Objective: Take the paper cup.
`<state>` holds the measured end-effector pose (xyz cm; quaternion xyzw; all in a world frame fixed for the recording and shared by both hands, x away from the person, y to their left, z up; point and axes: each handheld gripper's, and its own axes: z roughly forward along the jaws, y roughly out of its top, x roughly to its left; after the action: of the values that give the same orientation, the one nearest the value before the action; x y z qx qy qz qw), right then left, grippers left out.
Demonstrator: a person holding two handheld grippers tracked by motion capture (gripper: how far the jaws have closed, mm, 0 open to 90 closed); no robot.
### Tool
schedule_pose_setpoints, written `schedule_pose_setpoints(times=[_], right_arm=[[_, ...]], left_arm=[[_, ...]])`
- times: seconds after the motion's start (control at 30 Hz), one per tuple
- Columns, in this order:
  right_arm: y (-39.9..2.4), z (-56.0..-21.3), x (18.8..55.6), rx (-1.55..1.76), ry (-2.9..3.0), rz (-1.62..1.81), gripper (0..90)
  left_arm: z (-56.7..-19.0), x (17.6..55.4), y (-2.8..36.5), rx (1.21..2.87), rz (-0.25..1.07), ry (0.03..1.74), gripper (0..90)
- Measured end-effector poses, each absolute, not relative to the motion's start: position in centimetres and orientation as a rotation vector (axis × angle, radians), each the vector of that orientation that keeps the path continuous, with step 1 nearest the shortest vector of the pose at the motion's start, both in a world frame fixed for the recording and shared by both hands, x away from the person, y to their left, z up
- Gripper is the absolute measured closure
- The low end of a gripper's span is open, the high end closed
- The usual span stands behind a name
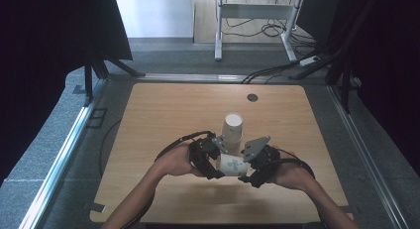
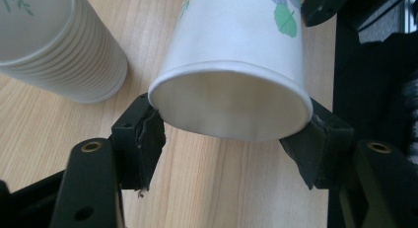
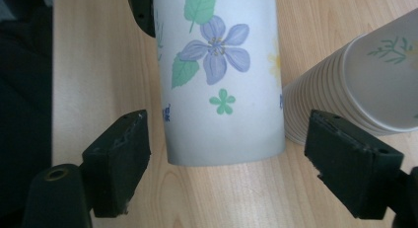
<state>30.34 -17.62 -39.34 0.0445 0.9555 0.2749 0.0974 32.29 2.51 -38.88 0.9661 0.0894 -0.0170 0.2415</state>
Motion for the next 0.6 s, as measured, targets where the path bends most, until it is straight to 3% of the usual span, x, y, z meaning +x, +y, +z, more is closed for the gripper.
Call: schedule_pose_setpoints(times=[0.6], right_arm=[[-16.2, -40.6, 29.8, 0.046, 2.803, 0.667, 35.0]], left_arm=[[-38.9, 32.7, 1.0, 2.712, -0.098, 0.291, 34.3]])
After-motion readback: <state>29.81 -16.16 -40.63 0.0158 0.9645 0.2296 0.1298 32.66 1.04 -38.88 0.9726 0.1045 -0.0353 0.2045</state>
